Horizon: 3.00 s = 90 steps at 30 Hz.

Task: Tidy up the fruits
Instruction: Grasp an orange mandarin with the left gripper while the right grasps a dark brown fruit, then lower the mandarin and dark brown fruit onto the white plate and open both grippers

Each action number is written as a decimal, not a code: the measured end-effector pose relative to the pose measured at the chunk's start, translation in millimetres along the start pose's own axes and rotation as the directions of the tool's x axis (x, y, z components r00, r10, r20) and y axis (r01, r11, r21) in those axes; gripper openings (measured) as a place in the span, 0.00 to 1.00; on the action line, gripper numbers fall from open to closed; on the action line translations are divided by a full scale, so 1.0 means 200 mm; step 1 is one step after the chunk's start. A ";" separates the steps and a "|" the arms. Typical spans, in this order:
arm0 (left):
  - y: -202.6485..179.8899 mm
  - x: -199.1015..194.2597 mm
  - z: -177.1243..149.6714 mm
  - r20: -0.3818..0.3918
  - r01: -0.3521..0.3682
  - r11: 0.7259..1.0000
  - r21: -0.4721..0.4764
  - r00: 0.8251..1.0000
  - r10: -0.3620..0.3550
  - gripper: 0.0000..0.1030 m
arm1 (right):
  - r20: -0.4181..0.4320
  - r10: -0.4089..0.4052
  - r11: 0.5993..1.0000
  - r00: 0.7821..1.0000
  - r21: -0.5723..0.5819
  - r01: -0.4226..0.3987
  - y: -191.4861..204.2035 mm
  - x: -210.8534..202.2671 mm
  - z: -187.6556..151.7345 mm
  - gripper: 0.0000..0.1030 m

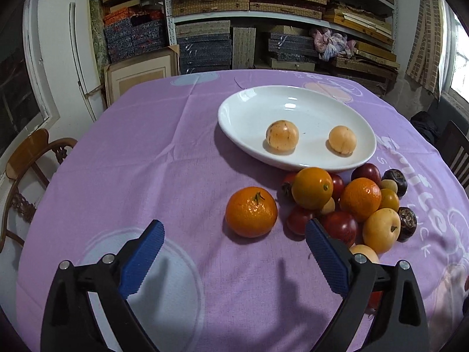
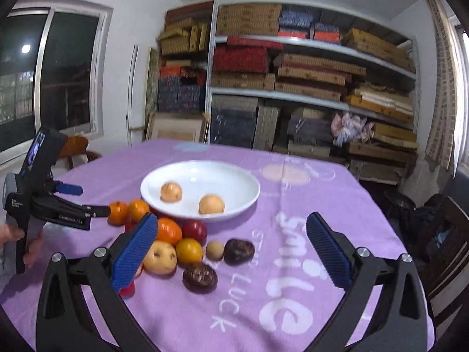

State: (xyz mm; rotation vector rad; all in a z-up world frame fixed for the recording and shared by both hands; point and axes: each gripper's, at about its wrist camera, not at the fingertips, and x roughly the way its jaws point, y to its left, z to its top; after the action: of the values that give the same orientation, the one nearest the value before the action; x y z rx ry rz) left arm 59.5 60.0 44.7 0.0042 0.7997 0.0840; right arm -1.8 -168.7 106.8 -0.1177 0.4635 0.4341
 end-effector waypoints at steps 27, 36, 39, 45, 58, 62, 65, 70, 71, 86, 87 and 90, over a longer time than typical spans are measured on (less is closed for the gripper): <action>0.07 0.21 0.03 -0.043 0.076 0.996 -0.056 0.996 -0.078 0.83 | -0.173 0.146 0.976 0.974 0.189 -0.112 -0.08 0.21 -0.17 0.96; 0.05 0.24 0.04 -0.055 0.094 0.995 -0.038 0.994 -0.096 0.56 | -0.189 0.155 0.973 0.970 0.201 -0.117 -0.10 0.22 -0.17 0.96; 0.03 0.24 0.04 -0.054 0.088 0.996 -0.016 0.995 -0.089 0.46 | -0.203 0.163 0.970 0.965 0.211 -0.120 -0.10 0.24 -0.18 0.96; 0.02 0.24 0.04 -0.053 0.087 0.996 -0.017 0.995 -0.088 0.46 | -0.300 0.164 0.978 0.940 0.173 -0.116 -0.06 0.33 -0.18 0.84; 0.04 0.25 0.04 -0.054 0.099 0.995 -0.030 0.993 -0.101 0.46 | -0.402 0.144 0.989 0.904 0.026 -0.146 0.05 0.53 -0.16 0.42; 0.05 0.24 0.04 -0.052 0.106 0.994 -0.030 0.993 -0.108 0.46 | -0.397 0.169 0.985 0.902 0.044 -0.165 0.04 0.51 -0.17 0.41; 0.05 0.22 0.04 -0.029 0.093 0.995 -0.023 0.995 -0.094 0.46 | -0.390 0.177 0.984 0.903 0.062 -0.166 0.03 0.49 -0.17 0.41; 0.03 0.17 0.02 0.006 0.056 0.998 -0.003 0.998 -0.056 0.46 | -0.355 0.178 0.984 0.918 0.079 -0.160 0.02 0.43 -0.16 0.41; 0.02 0.15 0.02 0.013 0.046 0.999 0.007 0.999 -0.046 0.46 | -0.340 0.181 0.983 0.923 0.085 -0.161 0.01 0.41 -0.15 0.41; -0.08 0.20 0.55 0.050 0.045 0.998 0.039 0.998 -0.047 0.46 | -0.252 0.122 0.988 0.960 0.119 -0.095 -0.10 0.77 0.46 0.41; -0.09 0.24 0.58 0.040 0.046 0.998 0.038 0.998 -0.048 0.46 | -0.260 0.121 0.988 0.958 0.125 -0.091 -0.11 0.83 0.48 0.41; -0.10 0.38 0.64 0.002 0.043 0.998 0.035 0.999 -0.043 0.46 | -0.314 0.136 0.986 0.940 0.138 -0.097 -0.10 1.03 0.52 0.41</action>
State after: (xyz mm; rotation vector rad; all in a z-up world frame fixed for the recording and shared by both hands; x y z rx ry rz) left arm 204.9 48.7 78.2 0.0197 0.7978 0.0292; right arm 214.7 -86.7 106.1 -0.0432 0.8213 0.5044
